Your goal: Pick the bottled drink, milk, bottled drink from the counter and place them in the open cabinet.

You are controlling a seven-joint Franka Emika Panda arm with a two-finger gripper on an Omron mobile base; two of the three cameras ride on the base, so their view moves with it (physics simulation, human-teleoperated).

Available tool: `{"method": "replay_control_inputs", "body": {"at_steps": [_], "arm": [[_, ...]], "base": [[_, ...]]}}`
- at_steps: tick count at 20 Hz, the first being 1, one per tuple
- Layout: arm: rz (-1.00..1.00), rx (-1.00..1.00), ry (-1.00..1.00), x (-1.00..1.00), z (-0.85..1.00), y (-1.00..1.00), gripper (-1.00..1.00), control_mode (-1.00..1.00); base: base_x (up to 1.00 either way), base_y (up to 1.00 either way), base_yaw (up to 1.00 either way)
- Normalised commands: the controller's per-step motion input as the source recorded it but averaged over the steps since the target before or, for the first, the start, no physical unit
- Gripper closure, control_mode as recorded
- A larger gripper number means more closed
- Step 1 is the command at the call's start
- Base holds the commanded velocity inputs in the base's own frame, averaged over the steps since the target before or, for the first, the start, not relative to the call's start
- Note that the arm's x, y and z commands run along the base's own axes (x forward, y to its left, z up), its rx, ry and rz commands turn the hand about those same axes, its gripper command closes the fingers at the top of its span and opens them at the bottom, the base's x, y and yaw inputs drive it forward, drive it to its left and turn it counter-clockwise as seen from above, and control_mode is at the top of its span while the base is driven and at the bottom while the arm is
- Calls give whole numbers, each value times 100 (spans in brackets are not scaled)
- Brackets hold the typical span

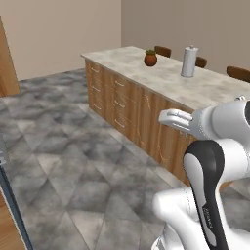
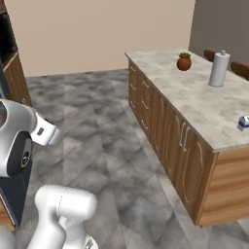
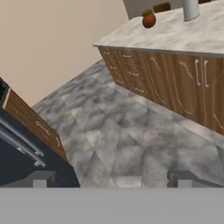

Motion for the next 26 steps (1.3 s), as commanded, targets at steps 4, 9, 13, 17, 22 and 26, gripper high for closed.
{"method": "replay_control_inputs", "body": {"at_steps": [4,9,13,17,22,26], "arm": [[0,0,0,0,0,0,-100,100],[0,0,0,0,0,0,-100,100],[0,0,0,0,0,0,-100,100],[0,0,0,0,0,0,-100,100],[0,0,0,0,0,0,-100,100],[0,0,0,0,0,0,-100,100]], "base": [[0,0,-13],[23,-40,7],[45,-77,11],[29,-99,17],[15,-100,22],[2,-100,23]]}}
